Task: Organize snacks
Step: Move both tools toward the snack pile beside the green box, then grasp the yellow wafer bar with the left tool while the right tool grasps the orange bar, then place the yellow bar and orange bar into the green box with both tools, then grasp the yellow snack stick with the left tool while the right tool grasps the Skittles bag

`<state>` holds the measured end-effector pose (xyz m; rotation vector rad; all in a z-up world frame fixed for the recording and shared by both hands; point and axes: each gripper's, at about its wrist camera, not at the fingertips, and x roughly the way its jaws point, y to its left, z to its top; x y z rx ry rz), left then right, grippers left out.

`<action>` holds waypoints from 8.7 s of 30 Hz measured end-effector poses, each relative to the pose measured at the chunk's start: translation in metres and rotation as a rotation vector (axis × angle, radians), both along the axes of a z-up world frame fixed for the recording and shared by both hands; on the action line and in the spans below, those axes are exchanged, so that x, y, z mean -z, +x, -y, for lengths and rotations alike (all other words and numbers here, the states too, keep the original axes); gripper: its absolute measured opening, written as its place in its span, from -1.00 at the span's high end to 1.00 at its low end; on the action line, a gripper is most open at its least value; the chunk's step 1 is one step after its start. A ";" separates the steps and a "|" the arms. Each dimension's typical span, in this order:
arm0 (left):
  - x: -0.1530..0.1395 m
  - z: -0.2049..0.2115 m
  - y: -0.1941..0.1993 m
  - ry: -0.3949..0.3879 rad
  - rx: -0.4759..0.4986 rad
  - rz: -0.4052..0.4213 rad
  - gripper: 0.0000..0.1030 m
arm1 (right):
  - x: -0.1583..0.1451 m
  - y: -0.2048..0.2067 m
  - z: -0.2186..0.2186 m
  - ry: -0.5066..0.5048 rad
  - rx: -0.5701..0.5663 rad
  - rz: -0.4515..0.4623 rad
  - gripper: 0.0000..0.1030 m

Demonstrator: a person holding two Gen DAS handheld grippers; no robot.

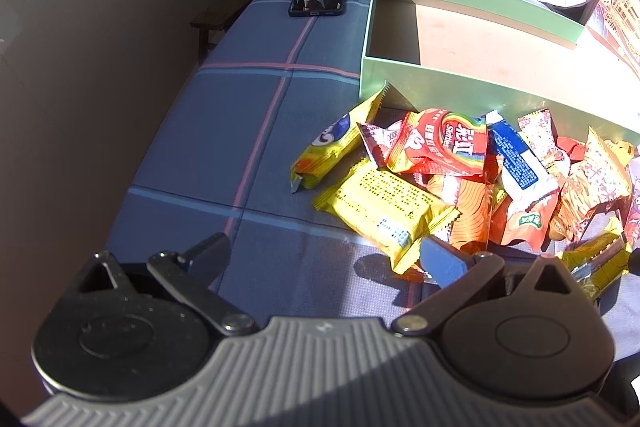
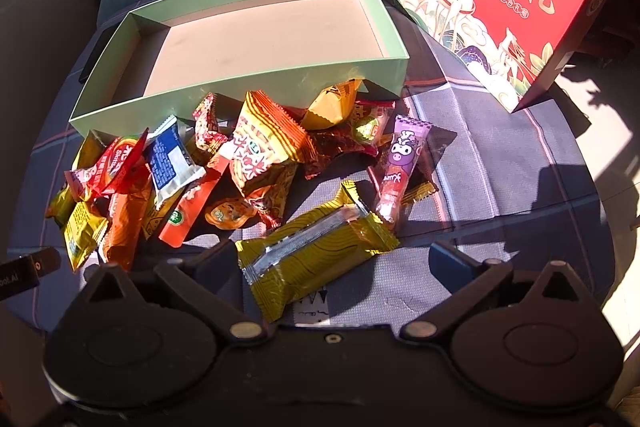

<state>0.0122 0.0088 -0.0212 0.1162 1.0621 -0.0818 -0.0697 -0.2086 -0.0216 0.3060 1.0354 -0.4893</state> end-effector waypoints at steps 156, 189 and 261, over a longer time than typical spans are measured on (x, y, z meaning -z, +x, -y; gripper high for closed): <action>-0.004 0.116 0.254 -0.097 0.359 0.067 0.09 | -0.015 0.289 0.038 0.293 -0.255 0.227 0.09; -0.025 0.061 0.184 -0.103 0.347 0.134 -0.99 | -0.025 0.249 0.013 0.267 -0.284 0.311 -1.00; 0.038 -0.052 0.073 -0.102 0.235 -0.045 0.74 | 0.050 0.134 -0.115 0.166 -0.588 0.067 0.10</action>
